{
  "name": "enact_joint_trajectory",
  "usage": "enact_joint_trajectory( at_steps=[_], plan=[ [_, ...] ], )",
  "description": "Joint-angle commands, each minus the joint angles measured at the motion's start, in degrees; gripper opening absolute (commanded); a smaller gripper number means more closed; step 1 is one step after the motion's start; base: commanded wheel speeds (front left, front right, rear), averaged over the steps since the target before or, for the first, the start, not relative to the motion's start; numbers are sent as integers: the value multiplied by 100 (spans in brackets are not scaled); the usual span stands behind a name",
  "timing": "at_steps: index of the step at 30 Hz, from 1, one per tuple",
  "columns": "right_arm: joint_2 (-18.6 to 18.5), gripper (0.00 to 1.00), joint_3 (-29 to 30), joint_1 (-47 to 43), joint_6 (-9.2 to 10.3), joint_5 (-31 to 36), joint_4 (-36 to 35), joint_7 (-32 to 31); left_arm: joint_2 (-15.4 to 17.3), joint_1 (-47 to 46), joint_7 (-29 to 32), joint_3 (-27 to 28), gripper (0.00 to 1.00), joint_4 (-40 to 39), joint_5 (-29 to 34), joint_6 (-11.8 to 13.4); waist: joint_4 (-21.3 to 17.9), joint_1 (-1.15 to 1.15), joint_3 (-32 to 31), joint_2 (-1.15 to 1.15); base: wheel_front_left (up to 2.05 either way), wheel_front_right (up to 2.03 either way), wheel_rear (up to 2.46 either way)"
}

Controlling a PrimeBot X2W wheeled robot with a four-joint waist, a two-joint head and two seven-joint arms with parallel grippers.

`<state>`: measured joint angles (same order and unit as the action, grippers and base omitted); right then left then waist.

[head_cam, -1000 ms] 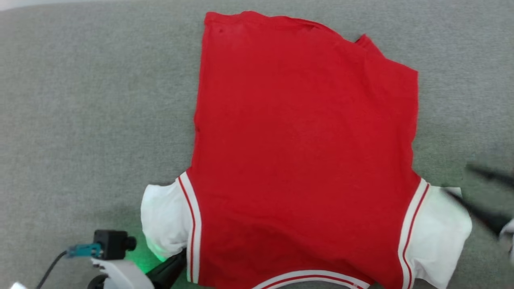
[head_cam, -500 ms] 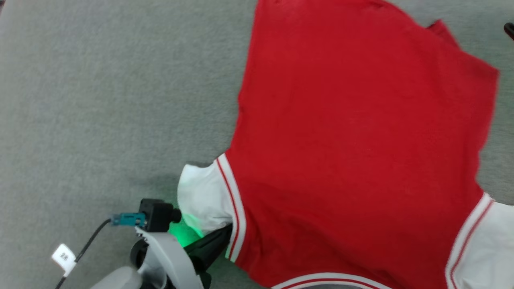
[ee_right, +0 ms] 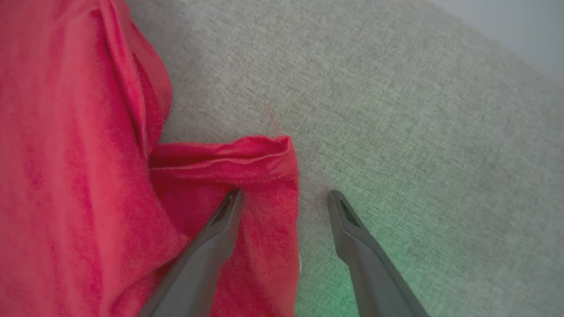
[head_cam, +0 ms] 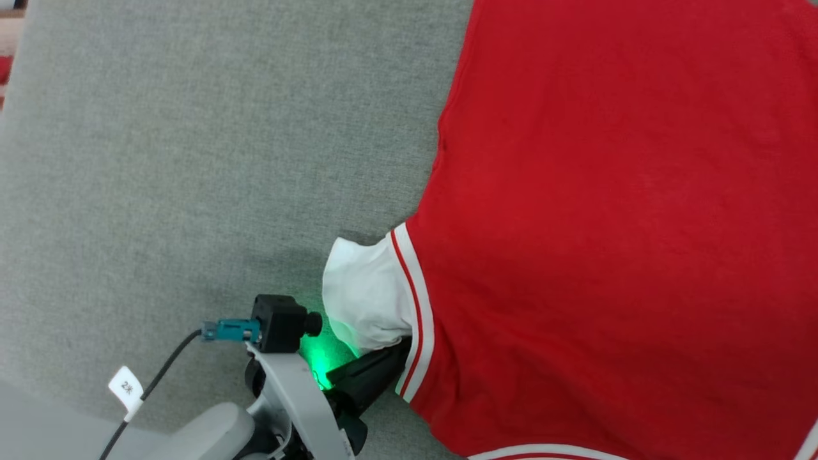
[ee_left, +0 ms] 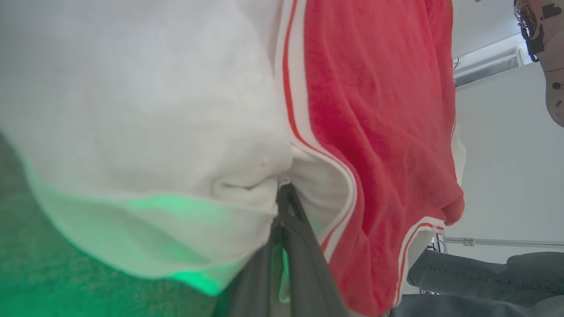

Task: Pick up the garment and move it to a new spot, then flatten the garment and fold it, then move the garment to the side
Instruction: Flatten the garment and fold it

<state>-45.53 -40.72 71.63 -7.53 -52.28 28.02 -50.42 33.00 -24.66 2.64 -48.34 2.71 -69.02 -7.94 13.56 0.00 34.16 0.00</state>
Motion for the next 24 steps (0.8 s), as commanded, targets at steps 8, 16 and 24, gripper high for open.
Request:
enact_joint_trajectory(
  at_steps=[8, 16, 24],
  plan=[
    [-6, 0, -519, 94, 8, -184, 82, 412, -166, -231, -103, 50, 0, 735, -52, 202, -71, 0, 26, 0, 0, 0, 0],
    [-454, 0, -721, -181, 9, -543, -106, 1240, 31, -221, -431, 250, 0, 806, -11, 179, -424, 0, -431, 0, 0, 0, 0],
    [-1449, 0, -874, -1286, 9, -1412, -1057, 1635, 283, 42, -576, 348, 0, 676, -71, 224, -899, 0, -912, 0, 0, 0, 0]
  ],
)
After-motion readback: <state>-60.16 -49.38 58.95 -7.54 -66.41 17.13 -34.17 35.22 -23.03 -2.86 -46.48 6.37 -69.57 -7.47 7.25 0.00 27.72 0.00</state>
